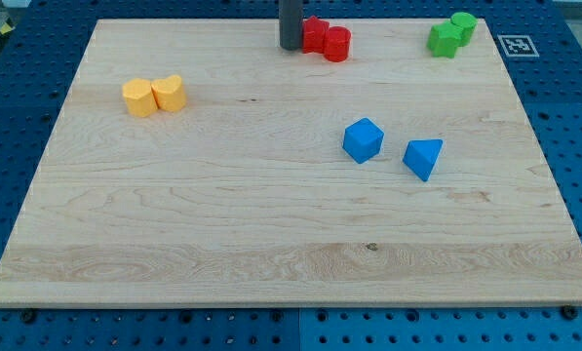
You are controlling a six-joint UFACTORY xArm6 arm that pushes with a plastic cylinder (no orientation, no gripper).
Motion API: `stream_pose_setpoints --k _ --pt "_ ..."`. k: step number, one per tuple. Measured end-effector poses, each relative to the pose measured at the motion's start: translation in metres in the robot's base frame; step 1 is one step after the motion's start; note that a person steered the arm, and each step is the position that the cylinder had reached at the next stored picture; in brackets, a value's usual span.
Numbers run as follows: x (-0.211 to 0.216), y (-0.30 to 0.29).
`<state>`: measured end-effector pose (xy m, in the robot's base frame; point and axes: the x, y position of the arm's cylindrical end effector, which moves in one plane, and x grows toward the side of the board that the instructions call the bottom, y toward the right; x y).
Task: Move the red star diagonally to the yellow heart
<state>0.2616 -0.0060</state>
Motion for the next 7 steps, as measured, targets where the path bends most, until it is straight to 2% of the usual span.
stream_pose_setpoints --k 1,2,3,4,7 --pt "0.05 0.023" --pt "0.055 0.096" --pt "0.039 0.147" --pt "0.021 0.157" --pt "-0.01 0.08"
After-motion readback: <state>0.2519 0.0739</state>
